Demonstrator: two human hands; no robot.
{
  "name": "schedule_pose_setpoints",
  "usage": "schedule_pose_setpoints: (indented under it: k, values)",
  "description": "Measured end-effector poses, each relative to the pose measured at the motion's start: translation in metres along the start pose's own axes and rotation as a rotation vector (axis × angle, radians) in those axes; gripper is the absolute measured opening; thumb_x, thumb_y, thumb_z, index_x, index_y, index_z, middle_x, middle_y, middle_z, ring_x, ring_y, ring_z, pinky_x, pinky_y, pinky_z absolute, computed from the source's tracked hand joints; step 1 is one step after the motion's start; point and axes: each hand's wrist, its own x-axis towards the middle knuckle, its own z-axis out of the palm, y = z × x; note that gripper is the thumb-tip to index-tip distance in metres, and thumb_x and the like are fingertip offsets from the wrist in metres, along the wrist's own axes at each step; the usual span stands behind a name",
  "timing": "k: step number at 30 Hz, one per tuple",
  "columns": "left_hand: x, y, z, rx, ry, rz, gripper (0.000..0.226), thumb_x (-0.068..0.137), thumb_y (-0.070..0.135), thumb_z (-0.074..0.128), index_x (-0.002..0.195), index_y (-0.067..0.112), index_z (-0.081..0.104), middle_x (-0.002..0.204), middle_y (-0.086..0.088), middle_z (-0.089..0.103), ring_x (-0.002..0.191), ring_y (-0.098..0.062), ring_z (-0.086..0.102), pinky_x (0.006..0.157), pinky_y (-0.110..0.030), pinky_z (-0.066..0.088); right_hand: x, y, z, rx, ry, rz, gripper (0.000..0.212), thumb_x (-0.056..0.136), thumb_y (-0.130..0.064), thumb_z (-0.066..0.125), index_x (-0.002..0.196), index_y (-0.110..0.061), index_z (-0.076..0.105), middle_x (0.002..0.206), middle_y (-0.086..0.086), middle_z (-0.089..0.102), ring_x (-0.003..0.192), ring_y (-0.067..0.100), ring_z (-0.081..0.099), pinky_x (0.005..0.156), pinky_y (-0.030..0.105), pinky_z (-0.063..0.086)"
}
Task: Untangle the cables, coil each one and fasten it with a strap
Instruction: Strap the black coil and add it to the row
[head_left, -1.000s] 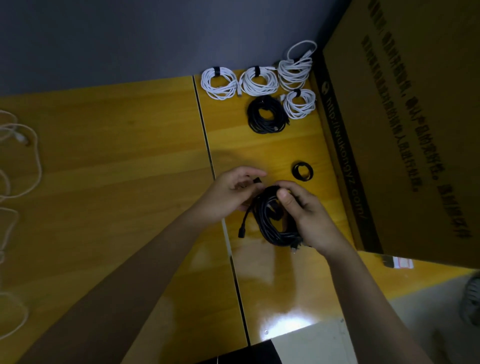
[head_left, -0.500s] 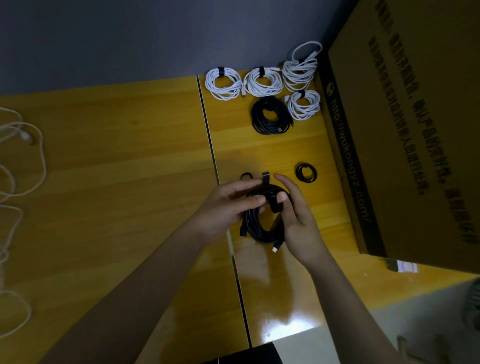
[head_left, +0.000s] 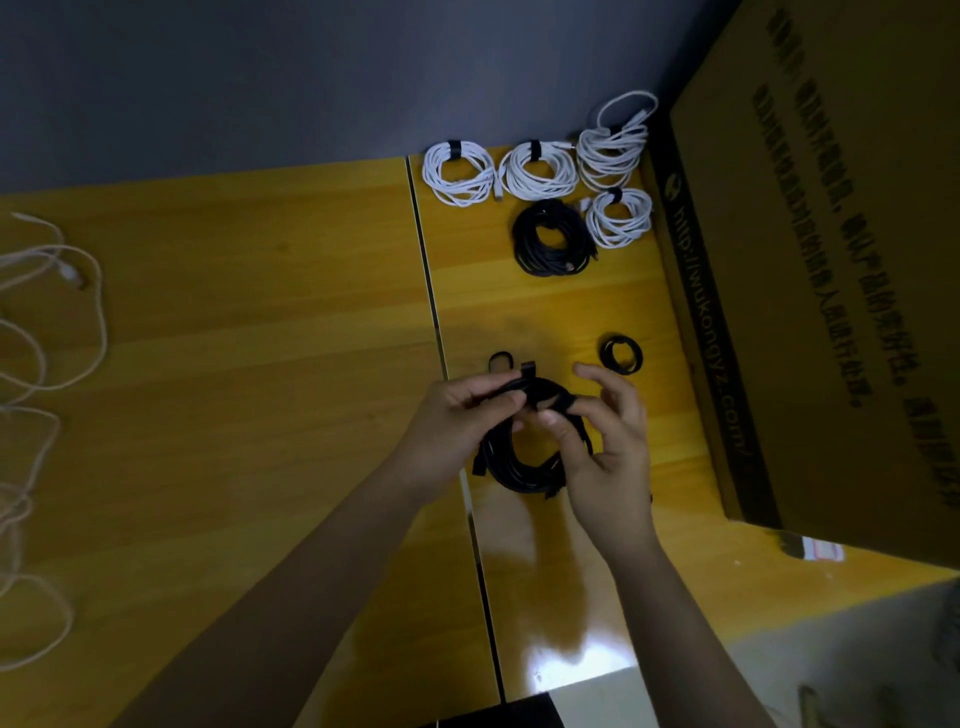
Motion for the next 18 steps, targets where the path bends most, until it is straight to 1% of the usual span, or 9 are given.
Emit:
schedule_pose_setpoints:
  k: [1, 3, 5, 6, 8, 10, 13, 17, 18]
  values:
    - [-0.002, 0.000, 0.001, 0.032, -0.003, 0.022, 0.029, 0.092, 0.010, 0.061, 0.119, 0.016, 0.064, 0.090, 0.006, 0.073, 0.078, -0.007, 0.070, 0.073, -0.017, 0.055, 0.002, 0.002, -0.002, -0.027, -0.006, -0.032, 0.007, 0.087, -0.034, 0.060, 0.088, -0.031, 0.066, 0.124, -0.007, 0.055, 0.122, 0.017, 0.046, 0.102, 0.019, 0.034]
    - [-0.005, -0.001, 0.001, 0.100, -0.015, 0.064, 0.030, 0.092, 0.008, 0.060, 0.120, 0.018, 0.063, 0.090, 0.009, 0.072, 0.077, -0.003, 0.069, 0.071, -0.014, 0.052, 0.005, 0.002, -0.004, 0.038, -0.081, -0.026, 0.012, 0.088, -0.027, 0.060, 0.087, -0.019, 0.069, 0.120, -0.006, 0.060, 0.119, 0.012, 0.053, 0.099, 0.023, 0.041]
    - [-0.007, -0.002, 0.001, 0.124, -0.011, 0.084, 0.030, 0.092, 0.007, 0.059, 0.120, 0.016, 0.063, 0.090, 0.011, 0.071, 0.077, 0.000, 0.068, 0.072, -0.013, 0.051, 0.007, 0.002, -0.004, 0.091, -0.112, -0.014, 0.010, 0.088, -0.022, 0.061, 0.088, -0.015, 0.069, 0.113, -0.003, 0.064, 0.113, 0.009, 0.058, 0.094, 0.030, 0.048]
    - [-0.008, -0.001, 0.001, 0.125, -0.010, 0.090, 0.030, 0.092, 0.006, 0.059, 0.119, 0.018, 0.063, 0.088, 0.012, 0.070, 0.077, 0.001, 0.068, 0.072, -0.012, 0.051, 0.007, 0.001, -0.002, 0.076, -0.103, -0.027, 0.012, 0.088, -0.022, 0.061, 0.088, -0.013, 0.069, 0.110, -0.003, 0.064, 0.110, 0.009, 0.059, 0.092, 0.032, 0.050]
    - [-0.008, -0.001, -0.001, 0.136, -0.012, 0.095, 0.030, 0.092, 0.007, 0.059, 0.111, 0.030, 0.063, 0.085, 0.017, 0.070, 0.078, 0.004, 0.067, 0.072, -0.011, 0.050, 0.008, 0.001, 0.001, 0.046, -0.092, -0.071, 0.016, 0.088, -0.023, 0.059, 0.087, -0.011, 0.070, 0.105, -0.007, 0.064, 0.106, 0.009, 0.060, 0.089, 0.033, 0.051]
    - [-0.009, 0.001, -0.003, 0.114, -0.017, 0.071, 0.029, 0.093, 0.009, 0.059, 0.104, 0.035, 0.065, 0.086, 0.021, 0.071, 0.084, 0.003, 0.067, 0.073, -0.011, 0.049, 0.009, -0.001, 0.005, 0.001, -0.082, -0.157, 0.016, 0.089, -0.019, 0.060, 0.085, -0.008, 0.071, 0.100, -0.009, 0.064, 0.103, 0.008, 0.061, 0.088, 0.030, 0.050]
    - [-0.010, 0.003, -0.009, -0.002, -0.017, -0.004, 0.024, 0.092, 0.009, 0.060, 0.102, 0.029, 0.070, 0.098, 0.020, 0.072, 0.098, -0.001, 0.066, 0.079, -0.014, 0.051, 0.012, -0.006, 0.010, -0.083, -0.073, -0.285, 0.015, 0.089, -0.012, 0.060, 0.087, -0.005, 0.072, 0.096, -0.004, 0.067, 0.099, 0.010, 0.061, 0.089, 0.022, 0.048]
    - [-0.009, 0.010, -0.016, -0.123, -0.024, -0.076, 0.023, 0.090, 0.014, 0.060, 0.111, 0.017, 0.069, 0.106, 0.009, 0.072, 0.103, -0.009, 0.066, 0.087, -0.023, 0.054, 0.020, -0.009, 0.009, -0.172, -0.102, -0.395, 0.015, 0.090, -0.009, 0.059, 0.092, -0.004, 0.073, 0.099, 0.006, 0.070, 0.099, 0.015, 0.063, 0.090, 0.025, 0.049]
    - [-0.009, 0.012, -0.016, -0.145, -0.015, -0.088, 0.023, 0.089, 0.014, 0.060, 0.111, 0.015, 0.069, 0.107, 0.005, 0.072, 0.103, -0.012, 0.067, 0.088, -0.025, 0.055, 0.021, -0.009, 0.008, -0.194, -0.110, -0.431, 0.015, 0.091, -0.009, 0.059, 0.093, -0.003, 0.073, 0.100, 0.008, 0.070, 0.099, 0.017, 0.064, 0.089, 0.026, 0.050]
